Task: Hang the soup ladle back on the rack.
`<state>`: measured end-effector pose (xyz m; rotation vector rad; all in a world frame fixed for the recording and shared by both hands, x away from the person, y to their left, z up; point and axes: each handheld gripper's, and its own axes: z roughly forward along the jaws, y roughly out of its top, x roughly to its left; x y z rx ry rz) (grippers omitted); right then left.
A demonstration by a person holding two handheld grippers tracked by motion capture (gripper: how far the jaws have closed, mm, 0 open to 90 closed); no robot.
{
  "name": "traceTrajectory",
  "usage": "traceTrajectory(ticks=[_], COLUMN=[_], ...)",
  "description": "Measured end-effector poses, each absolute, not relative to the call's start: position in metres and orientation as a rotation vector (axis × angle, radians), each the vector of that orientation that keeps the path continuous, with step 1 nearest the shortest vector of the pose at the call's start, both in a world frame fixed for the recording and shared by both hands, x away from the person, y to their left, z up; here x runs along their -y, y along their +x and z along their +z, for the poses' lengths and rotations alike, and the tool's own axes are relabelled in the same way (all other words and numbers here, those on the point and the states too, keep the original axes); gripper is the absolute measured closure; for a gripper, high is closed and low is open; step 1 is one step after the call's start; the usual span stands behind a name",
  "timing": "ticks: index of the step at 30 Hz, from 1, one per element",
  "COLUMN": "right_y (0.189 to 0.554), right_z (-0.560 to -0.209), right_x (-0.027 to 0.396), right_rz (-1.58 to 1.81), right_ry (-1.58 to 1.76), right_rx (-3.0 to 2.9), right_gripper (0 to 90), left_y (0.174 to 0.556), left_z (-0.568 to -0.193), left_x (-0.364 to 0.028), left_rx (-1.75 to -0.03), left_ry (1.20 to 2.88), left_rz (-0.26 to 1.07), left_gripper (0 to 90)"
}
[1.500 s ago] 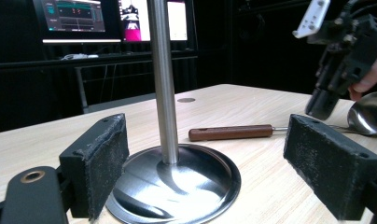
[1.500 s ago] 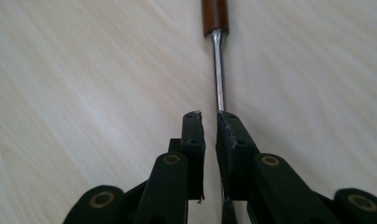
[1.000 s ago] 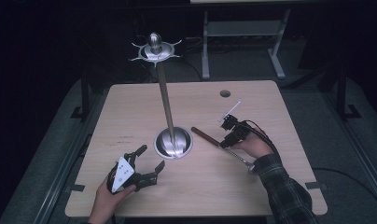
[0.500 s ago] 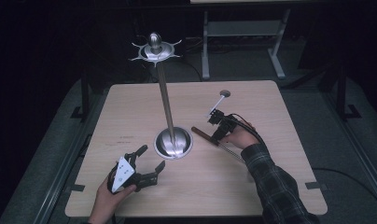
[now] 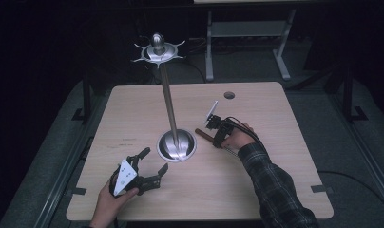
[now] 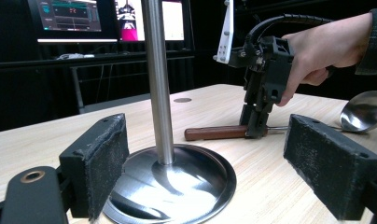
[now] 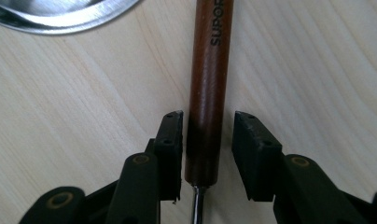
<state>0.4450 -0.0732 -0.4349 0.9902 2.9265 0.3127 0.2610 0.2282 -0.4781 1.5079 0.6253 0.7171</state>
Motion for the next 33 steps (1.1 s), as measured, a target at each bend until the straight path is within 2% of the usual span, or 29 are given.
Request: traceTrajectory(ticks=[13, 24, 33], right_y=[0.444, 0.444, 0.436], right_z=[-0.437, -0.434, -0.417], right_x=[0.071, 0.075, 0.094], right_rz=[0.277, 0.3, 0.491], right_ry=[1.008, 1.045, 1.055], right_rx=[-2.939, -2.906, -2.831], right_gripper=[72.0, 73.2, 73.4], left_y=[0.261, 0.261, 0.261], left_z=[-0.478, -0.478, -0.478], left_x=[-0.228, -0.229, -0.229], left_rx=[-0.624, -0.626, -0.631], left_ry=[1.506, 1.505, 1.502], left_rz=[0.717, 0.716, 0.715], left_gripper=[13.3, 13.3, 13.3])
